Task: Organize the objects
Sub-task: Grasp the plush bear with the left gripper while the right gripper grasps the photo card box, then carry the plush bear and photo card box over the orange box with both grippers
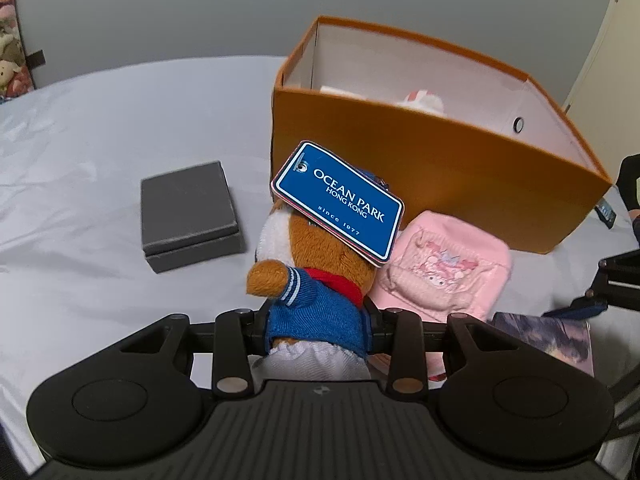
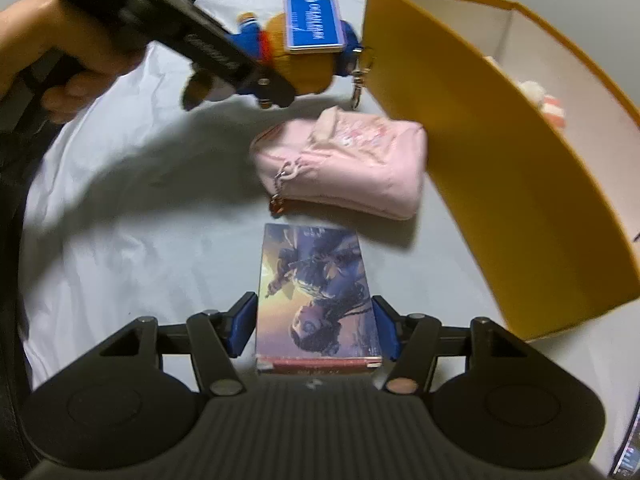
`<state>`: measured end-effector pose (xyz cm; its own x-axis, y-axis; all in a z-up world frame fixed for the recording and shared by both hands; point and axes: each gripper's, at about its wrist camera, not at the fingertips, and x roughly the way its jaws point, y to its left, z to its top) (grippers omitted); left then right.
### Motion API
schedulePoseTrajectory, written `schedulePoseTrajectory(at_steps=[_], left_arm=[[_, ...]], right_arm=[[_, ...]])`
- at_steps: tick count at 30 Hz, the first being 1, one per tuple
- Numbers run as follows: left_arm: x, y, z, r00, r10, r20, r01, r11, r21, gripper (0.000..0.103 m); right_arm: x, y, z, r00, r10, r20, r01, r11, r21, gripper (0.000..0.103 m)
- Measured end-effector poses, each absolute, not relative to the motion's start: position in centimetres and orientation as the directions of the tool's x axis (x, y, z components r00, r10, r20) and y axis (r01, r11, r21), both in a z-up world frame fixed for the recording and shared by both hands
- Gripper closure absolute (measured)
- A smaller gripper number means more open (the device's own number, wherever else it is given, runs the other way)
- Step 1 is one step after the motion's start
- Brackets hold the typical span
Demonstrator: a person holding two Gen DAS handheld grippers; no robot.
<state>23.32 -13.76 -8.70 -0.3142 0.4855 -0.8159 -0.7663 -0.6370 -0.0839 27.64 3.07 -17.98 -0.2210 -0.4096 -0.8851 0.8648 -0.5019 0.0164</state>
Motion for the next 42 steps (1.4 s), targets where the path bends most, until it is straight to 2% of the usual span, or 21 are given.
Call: schedulePoseTrajectory(at_steps=[11, 24, 33, 42], left_arm=[[25.0, -13.0, -4.1, -0.370, 0.520, -0.769, -0.781, -0.623, -0.046, 0.060], [24.7, -8.5, 0.2, -0.399, 0.569, -0.719, -0.812, -0.584, -0.012, 0.060], [23.5, -5.0, 2.3, -0.413, 0.597, -0.687, -0.827, -0.562, 0.009, 0.060], [22.0, -2.4, 2.4, -0.420, 0.594, -0.686, -0.826, -0.564, 0.017, 0.060]], right_arm=[[27.9, 4.9, -14.4, -0.298, -0.412, -0.861, 0.842, -0.538, -0.034, 0.041], [24.4, 5.9, -9.3, -0.418, -0.424, -0.803, 0.801, -0.589, -0.106, 0.041], [21.9, 6.5, -6.7, -0.364, -0.506, -0.782, 0.807, -0.591, 0.007, 0.041], [18.9, 7.6, -5.6, -0.442, -0.475, -0.761, 0.761, -0.648, -0.038, 0.041]])
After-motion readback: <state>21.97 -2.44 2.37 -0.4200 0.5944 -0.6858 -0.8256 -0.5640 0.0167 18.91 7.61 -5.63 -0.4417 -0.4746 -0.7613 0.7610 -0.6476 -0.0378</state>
